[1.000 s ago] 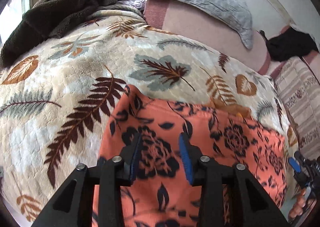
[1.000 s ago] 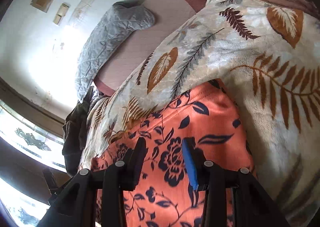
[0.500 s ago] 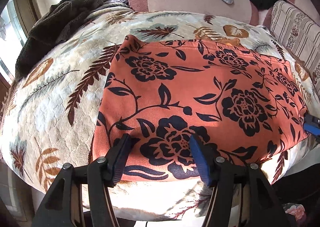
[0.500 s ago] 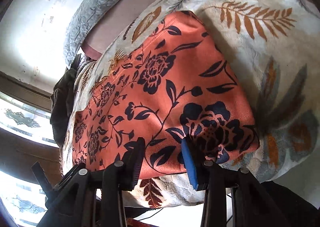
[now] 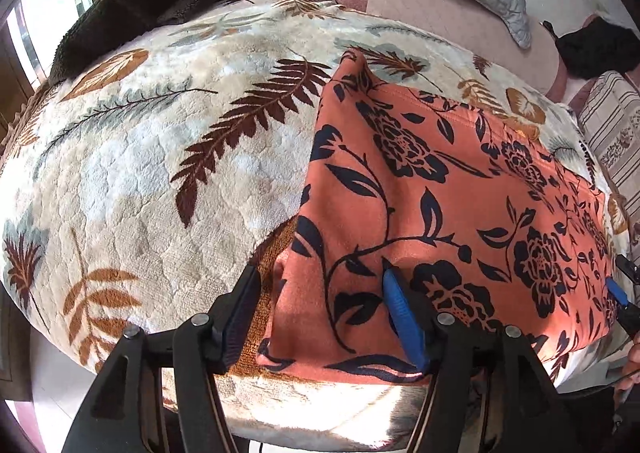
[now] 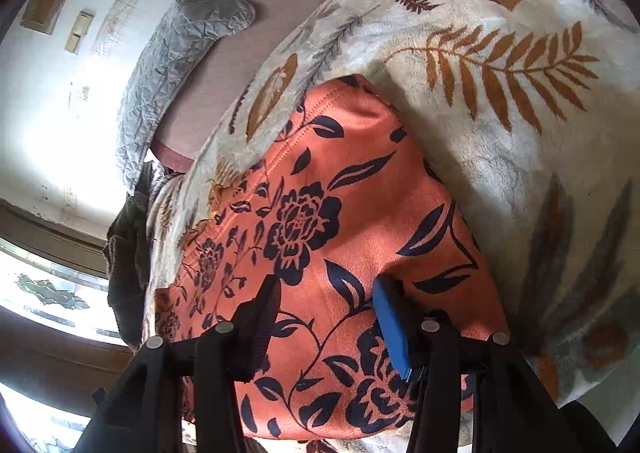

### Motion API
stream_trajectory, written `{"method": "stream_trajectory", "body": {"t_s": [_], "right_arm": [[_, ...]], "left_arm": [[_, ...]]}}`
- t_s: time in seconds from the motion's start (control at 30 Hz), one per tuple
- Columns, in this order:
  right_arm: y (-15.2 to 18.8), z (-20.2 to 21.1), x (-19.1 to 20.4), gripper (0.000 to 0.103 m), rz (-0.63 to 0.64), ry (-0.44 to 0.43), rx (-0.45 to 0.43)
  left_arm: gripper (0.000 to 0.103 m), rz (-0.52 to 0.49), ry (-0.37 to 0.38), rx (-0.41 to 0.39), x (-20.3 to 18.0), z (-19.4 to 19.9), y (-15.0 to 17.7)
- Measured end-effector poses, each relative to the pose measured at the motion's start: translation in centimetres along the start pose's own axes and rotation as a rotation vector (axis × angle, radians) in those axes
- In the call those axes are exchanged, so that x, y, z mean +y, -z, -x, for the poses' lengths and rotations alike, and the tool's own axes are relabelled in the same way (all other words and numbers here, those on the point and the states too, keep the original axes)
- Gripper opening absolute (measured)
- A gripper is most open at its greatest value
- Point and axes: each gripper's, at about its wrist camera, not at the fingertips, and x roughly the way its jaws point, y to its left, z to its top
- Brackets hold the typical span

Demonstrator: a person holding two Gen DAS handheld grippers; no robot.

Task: Fold small clothes
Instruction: 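Press and smooth the folded dress flat with both tools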

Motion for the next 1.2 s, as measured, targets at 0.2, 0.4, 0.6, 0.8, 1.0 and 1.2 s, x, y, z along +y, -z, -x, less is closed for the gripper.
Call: {"method": "stream_trajectory", "body": {"t_s": [0.2,0.4,0.6,0.8,1.0,1.2], "right_arm": [[2.4,1.6,2.1,0.053,0.099,-0.089,-0.020],[3.7,-0.4,0.8,0.052,0.032,-0.058,0.087],[4.0,4.2,-0.5,0.053,0.001,-0.196,-0.004],[2.8,4.3,-2.8,0.054,-0.109,-0.223,-0.031],[2.9,1.9,-3.9,0.054,-0.156,-0.168,0.052],[4.0,5.1,-3.5,0.065,-0.153,-0.252,0.006]], "left_arm": [[0.066,-0.084,0.024,-0.136,-2.7,4.0,1.6],[0.070,-0.170,-0.030,0.008,-4.5,0.7,3.0],[0.071,-0.149,0.013,-0.020,-5.1,2.9,2.6],[0.080,-0.199,0.045,-0.019,-9.5,3.5,1.7],[0.089,-0.230,-0.019,0.075,-11.4,-1.2,2.3],[0.089,-0.223,0.043,0.003,-10.7,1.8,2.4]]}}
